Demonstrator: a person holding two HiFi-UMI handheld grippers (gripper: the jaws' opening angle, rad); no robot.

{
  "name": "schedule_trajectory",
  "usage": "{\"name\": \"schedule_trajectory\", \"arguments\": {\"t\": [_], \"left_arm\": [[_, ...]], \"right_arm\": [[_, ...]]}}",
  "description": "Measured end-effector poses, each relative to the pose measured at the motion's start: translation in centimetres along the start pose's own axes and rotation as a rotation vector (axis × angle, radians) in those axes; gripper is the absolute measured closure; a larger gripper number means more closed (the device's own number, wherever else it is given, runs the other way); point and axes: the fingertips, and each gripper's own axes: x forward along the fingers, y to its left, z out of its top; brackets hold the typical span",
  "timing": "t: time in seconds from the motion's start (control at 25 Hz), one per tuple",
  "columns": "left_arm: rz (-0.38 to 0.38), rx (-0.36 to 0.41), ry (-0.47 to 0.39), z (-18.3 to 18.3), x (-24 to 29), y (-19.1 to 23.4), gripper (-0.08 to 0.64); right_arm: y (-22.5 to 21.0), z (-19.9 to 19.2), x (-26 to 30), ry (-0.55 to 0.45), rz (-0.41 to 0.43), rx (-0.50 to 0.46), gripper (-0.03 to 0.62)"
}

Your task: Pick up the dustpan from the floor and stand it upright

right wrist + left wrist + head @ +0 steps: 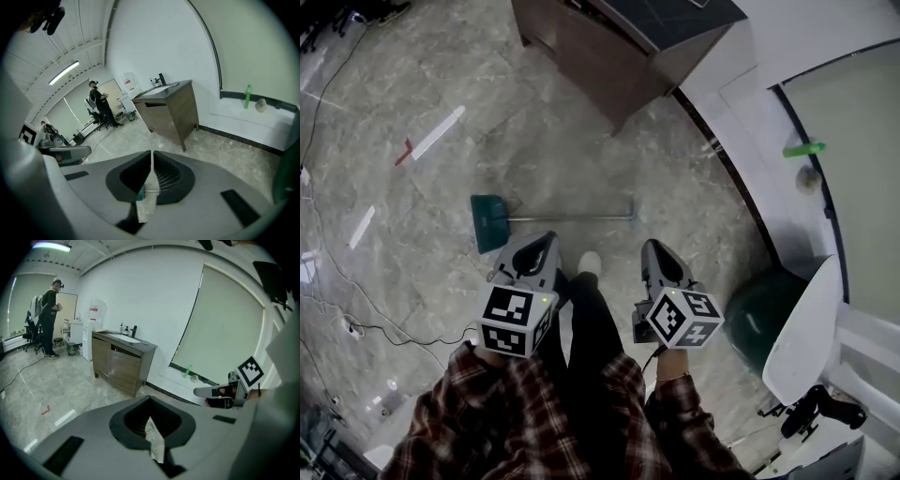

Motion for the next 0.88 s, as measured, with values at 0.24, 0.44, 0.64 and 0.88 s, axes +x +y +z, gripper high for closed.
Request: {"name": "schedule_trajectory", "arguments": {"t": [0.24, 0.44, 0.64, 0.88], "left_arm": [[0.004, -0.01, 0.038, -2.0, 4.8, -0.7, 0.56], [0.025, -0.041, 0.062, -4.8, 8.4, 0.1, 0.558], [0.025, -0.041, 0.126, -9.4, 11.5, 0.9, 0.558], [-0.01, -0.025, 0.217, -17.4, 16.4, 1.8, 0.558]], "right_arm": [[-4.4, -2.4, 2.3, 0.064, -0.034, 0.012, 0.58], [-8.1, -5.2, 6.0, 0.103, -0.041, 0.071, 0.528], [-11.8, -9.1, 10.0, 0.122, -0.048, 0.169, 0.479], [-17.0, -14.9, 15.3, 0.132, -0.085, 0.294, 0.44]]}}
